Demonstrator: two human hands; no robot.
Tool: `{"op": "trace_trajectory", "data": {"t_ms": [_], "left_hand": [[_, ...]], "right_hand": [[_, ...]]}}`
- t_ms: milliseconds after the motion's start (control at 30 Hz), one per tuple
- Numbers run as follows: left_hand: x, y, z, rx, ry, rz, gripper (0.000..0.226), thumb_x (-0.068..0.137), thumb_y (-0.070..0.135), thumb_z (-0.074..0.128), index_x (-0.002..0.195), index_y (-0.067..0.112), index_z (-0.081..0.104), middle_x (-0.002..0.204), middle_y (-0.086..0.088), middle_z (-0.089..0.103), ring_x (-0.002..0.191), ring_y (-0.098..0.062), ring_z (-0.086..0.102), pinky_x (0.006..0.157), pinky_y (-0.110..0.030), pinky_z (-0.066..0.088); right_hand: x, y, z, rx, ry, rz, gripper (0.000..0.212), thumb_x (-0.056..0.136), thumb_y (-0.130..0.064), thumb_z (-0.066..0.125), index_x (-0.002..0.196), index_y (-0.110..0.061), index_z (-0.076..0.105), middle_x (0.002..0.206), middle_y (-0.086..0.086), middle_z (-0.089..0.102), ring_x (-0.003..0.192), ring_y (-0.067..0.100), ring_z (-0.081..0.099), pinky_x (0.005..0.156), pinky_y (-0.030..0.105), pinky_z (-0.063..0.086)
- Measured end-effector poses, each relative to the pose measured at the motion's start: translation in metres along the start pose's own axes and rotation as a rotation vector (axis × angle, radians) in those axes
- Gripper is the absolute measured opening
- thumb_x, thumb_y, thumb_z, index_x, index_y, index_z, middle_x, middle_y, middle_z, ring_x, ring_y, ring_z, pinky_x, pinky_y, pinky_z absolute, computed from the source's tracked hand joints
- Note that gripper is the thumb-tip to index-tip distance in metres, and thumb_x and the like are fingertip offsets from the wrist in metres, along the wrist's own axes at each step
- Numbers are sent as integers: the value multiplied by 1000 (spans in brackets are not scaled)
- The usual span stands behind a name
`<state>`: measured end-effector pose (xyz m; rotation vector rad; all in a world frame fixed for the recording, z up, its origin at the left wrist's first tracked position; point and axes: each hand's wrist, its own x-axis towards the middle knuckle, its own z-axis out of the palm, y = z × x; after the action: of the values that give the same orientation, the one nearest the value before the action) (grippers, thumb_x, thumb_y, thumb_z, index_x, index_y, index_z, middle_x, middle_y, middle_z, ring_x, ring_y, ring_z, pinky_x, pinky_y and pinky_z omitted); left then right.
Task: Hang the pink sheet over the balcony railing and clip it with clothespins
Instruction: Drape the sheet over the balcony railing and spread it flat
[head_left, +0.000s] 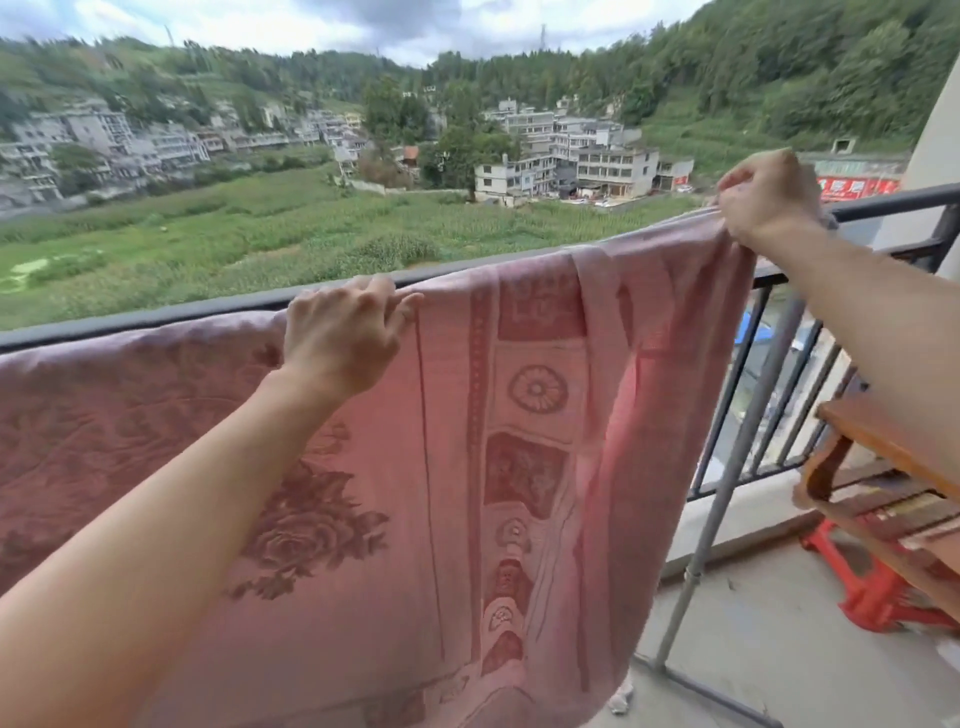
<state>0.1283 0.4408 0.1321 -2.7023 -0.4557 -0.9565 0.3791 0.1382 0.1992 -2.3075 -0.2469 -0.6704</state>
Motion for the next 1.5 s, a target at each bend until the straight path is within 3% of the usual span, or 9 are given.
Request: {"op": "trace_trajectory", "data": {"t_ms": [167,333,467,600,700,967,1133,1367,1500], "left_hand": [[0,16,-4,19,-33,-131,53,96,59,24,82,15,50,88,-12,61,77,-29,53,75,-44,44],[28,78,-1,-127,-89,-108,52,98,54,29,126,18,55,125,-15,57,115,-34,51,97,-50,34],[49,127,13,-92,-114,-77,47,100,52,29,110,17,59,110,-10,65,96,-30,58,83,-42,36],[50,126,16,-78,-19,-93,45,99,51,33,109,20,63,108,-6,68,95,-31,60,73,-37,30],[53,128,16,-86,-16,-95,43,99,49,35,112,21,64,110,-4,68,99,-30,60,72,-35,28],[111,221,28,-285,-162,83,43,98,50,36,118,19,59,115,-6,62,99,-28,59,73,-37,38],[144,256,49,-235,-192,142,39,98,52,35,95,21,59,90,0,64,80,-23,59,65,-35,38],[163,271,55,-254,-251,216,35,97,53,37,99,25,59,89,2,64,81,-23,60,66,-36,43],[160,272,56,-203,-228,190,39,97,55,33,91,24,56,79,2,61,74,-22,58,68,-38,45]], "right_hand": [[21,58,-3,-269,-217,-66,34,83,-30,60,114,-17,67,118,17,67,109,38,62,92,45,49],[22,51,4,-81,-186,-167,37,87,-34,65,122,-24,62,104,3,68,97,26,62,74,30,38],[24,57,17,99,-247,-323,20,86,-19,67,104,-23,71,88,3,70,77,19,62,73,31,51],[66,108,-3,-53,-121,-118,22,88,-16,58,105,-20,72,111,10,71,100,30,64,87,38,50],[89,144,-15,-126,-150,18,37,89,-32,61,122,-16,64,124,14,65,114,35,59,93,42,48],[100,139,-3,-87,-232,-175,49,86,-52,61,124,-21,63,132,6,60,119,29,56,96,41,46],[126,157,-6,-102,-277,-176,29,91,-40,63,76,-17,73,80,5,70,81,26,63,66,30,38],[164,182,-10,-98,-21,-167,38,94,-39,57,69,-11,65,75,7,66,80,29,61,71,35,42],[186,205,-10,127,-456,-45,31,92,-23,67,68,-4,65,60,7,59,55,21,53,56,28,43]]}}
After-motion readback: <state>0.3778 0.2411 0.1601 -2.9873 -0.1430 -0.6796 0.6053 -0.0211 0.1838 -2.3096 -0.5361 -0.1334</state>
